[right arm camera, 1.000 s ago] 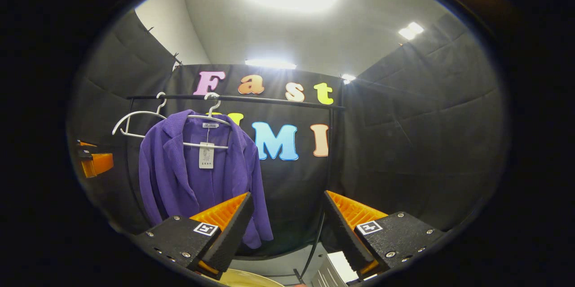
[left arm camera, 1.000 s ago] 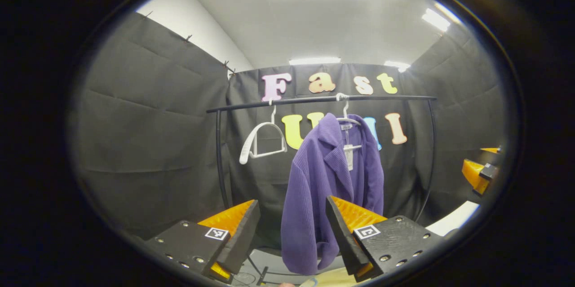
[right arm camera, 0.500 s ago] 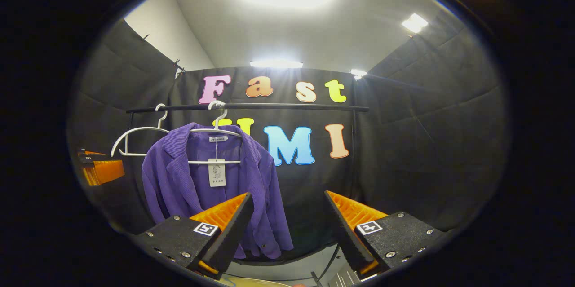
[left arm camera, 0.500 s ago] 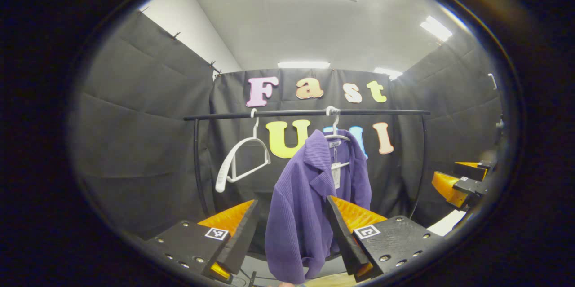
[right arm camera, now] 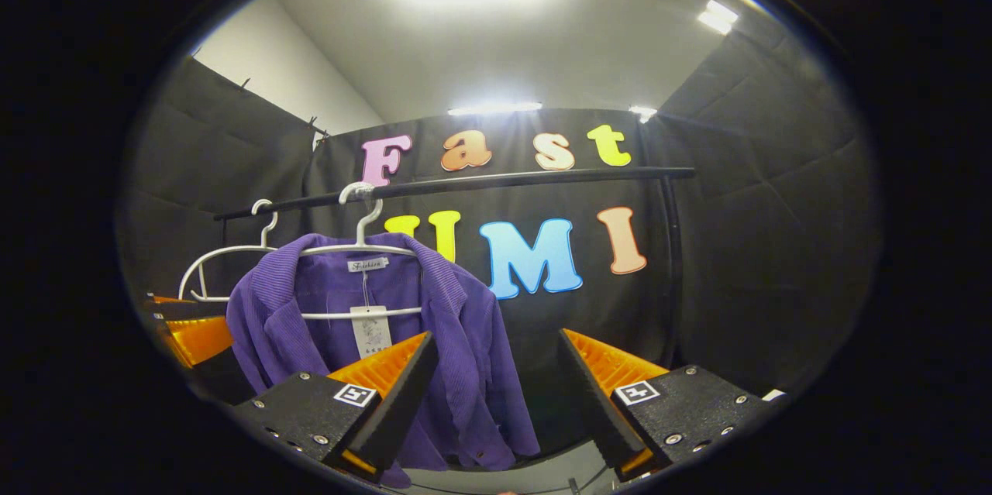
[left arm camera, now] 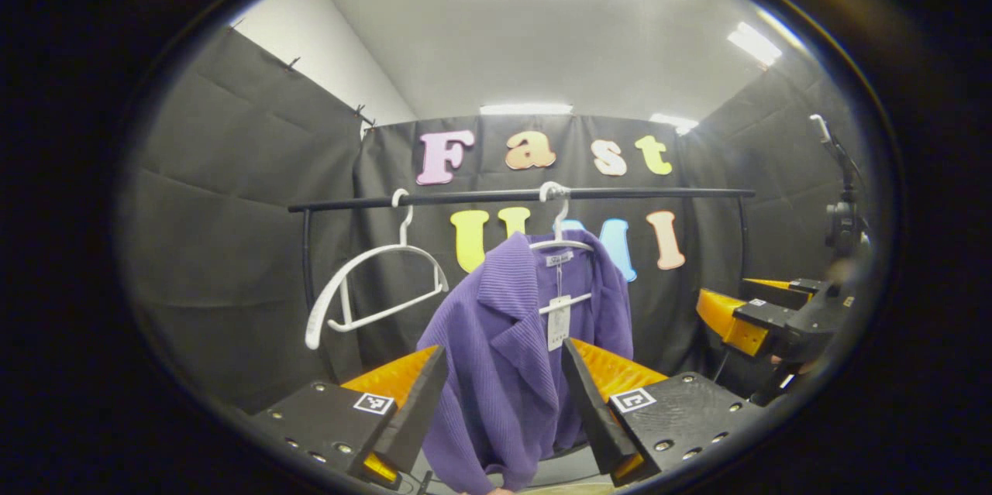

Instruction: Grasp the clothes on the hanger with both hands and then place them into the laundry hamper below.

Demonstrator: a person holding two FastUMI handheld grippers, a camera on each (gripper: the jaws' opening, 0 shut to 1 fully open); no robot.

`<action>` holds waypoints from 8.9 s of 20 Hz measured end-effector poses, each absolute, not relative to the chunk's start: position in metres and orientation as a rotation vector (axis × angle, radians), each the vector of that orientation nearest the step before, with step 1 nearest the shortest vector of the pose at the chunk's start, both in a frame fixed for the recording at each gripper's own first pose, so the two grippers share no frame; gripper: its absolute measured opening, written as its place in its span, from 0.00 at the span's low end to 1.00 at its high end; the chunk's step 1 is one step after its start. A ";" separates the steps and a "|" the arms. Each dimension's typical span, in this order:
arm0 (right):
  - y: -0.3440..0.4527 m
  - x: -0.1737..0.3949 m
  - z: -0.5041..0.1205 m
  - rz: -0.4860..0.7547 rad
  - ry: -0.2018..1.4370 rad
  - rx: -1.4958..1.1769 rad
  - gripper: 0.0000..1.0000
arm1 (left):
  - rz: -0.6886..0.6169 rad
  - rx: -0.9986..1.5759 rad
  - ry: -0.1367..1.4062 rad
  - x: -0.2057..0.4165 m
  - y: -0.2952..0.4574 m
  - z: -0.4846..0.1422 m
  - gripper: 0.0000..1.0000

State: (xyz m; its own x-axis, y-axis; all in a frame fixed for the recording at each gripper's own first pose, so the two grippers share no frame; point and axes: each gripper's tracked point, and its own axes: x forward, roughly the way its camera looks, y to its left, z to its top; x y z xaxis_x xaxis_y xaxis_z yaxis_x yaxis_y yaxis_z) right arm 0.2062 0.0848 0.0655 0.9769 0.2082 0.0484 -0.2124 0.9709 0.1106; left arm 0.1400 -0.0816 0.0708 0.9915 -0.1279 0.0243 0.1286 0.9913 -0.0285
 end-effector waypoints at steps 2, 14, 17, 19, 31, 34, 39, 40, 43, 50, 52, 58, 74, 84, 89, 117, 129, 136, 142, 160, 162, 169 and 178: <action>0.093 0.227 0.065 0.245 -0.028 0.135 0.96 | -0.117 -0.041 -0.010 0.157 -0.091 0.068 0.85; 0.142 0.305 0.038 0.394 0.016 0.165 0.94 | 0.026 -0.019 0.057 0.228 -0.109 0.033 0.91; 0.155 0.320 0.023 0.417 0.029 0.143 0.94 | 0.063 -0.026 0.049 0.237 -0.106 0.031 0.92; 0.165 0.328 0.013 0.436 0.051 0.142 0.94 | 0.085 -0.012 0.045 0.242 -0.106 0.029 0.91; 0.186 0.344 0.007 0.445 0.051 0.152 0.29 | 0.177 0.070 0.029 0.244 -0.091 0.019 0.63; 0.190 0.346 0.014 0.465 0.018 0.156 0.05 | 0.134 0.058 0.044 0.250 -0.092 0.014 0.29; 0.175 0.342 0.037 0.408 -0.098 0.116 0.03 | 0.076 0.062 0.032 0.243 -0.099 0.025 0.01; 0.171 0.343 0.043 0.393 -0.118 0.111 0.03 | 0.067 0.072 0.019 0.238 -0.100 0.031 0.05; 0.156 0.345 0.060 0.353 -0.163 0.115 0.03 | 0.046 0.081 -0.011 0.224 -0.102 0.051 0.01; 0.123 0.363 0.098 0.278 -0.251 0.120 0.03 | 0.045 0.094 -0.061 0.206 -0.084 0.089 0.01; 0.117 0.368 0.108 0.263 -0.279 0.102 0.03 | 0.055 0.099 -0.068 0.202 -0.074 0.098 0.01; 0.106 0.382 0.122 0.233 -0.332 0.052 0.03 | 0.087 0.088 -0.068 0.202 -0.039 0.118 0.00; 0.112 0.422 0.093 0.199 -0.307 -0.041 0.03 | 0.140 0.159 -0.071 0.249 0.049 0.146 0.01; 0.108 0.439 0.063 0.164 -0.238 -0.108 0.03 | 0.047 0.214 0.008 0.309 0.055 0.110 0.01; 0.110 0.457 0.025 0.168 -0.148 -0.116 0.03 | -0.011 0.150 0.079 0.321 0.047 0.071 0.01; 0.108 0.234 0.019 0.188 -0.050 -0.050 0.03 | -0.214 0.032 0.048 0.181 0.003 0.033 0.01; 0.120 0.114 0.019 0.207 0.008 -0.036 0.03 | -0.414 -0.080 0.050 0.104 -0.048 0.012 0.01; 0.127 0.080 -0.043 0.256 0.124 -0.049 0.03 | -0.475 -0.072 0.117 0.071 -0.093 -0.044 0.05; 0.121 0.059 -0.108 0.273 0.248 -0.057 0.03 | -0.485 -0.075 0.199 0.041 -0.114 -0.106 0.01; 0.119 0.015 -0.297 0.261 0.696 -0.085 0.04 | -0.407 0.008 0.642 0.017 -0.103 -0.326 0.01; 0.115 0.009 -0.314 0.245 0.743 -0.091 0.04 | -0.404 0.030 0.684 0.013 -0.105 -0.344 0.01; 0.096 -0.011 -0.352 0.202 0.883 -0.109 0.11 | -0.372 0.085 0.808 -0.005 -0.093 -0.385 0.03; 0.082 -0.012 -0.332 0.142 0.836 -0.090 0.93 | -0.346 0.068 0.711 0.012 -0.074 -0.345 0.85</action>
